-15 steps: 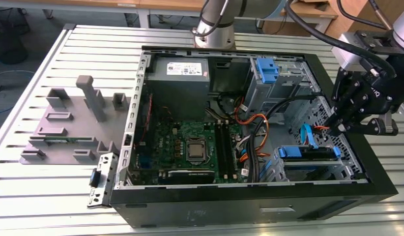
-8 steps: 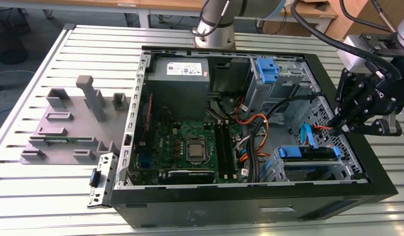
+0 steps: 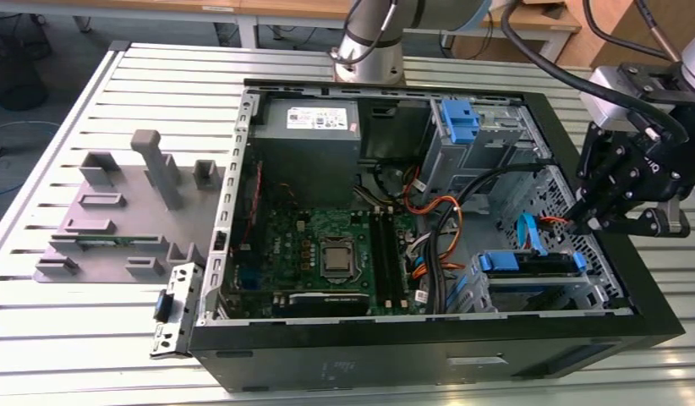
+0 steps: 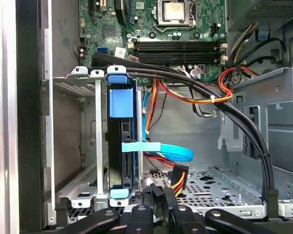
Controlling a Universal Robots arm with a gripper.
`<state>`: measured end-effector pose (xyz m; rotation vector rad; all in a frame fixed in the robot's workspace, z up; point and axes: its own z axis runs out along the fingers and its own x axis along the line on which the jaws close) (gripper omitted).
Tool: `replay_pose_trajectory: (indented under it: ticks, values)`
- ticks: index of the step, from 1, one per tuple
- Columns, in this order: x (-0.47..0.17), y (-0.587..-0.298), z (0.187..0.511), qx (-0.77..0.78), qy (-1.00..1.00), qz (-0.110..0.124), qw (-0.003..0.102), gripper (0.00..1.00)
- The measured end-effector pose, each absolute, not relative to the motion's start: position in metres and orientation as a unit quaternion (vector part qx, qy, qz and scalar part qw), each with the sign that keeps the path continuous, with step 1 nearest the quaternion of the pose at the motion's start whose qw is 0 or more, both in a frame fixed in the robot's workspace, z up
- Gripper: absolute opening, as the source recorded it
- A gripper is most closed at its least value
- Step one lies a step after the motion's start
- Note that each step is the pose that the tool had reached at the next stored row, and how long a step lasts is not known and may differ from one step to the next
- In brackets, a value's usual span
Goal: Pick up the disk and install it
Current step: 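Insert the second disk wire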
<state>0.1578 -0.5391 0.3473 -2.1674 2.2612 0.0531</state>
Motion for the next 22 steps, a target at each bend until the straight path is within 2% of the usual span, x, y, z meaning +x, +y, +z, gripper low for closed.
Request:
replay_pose_trajectory:
  ticks: [10, 22]
  values:
    - [0.134, -0.539, 0.343, -0.692, 0.722, 0.015, 0.002, 0.24]
    - [0.144, -0.54, 0.343, -0.692, 0.722, 0.013, 0.001, 0.24]
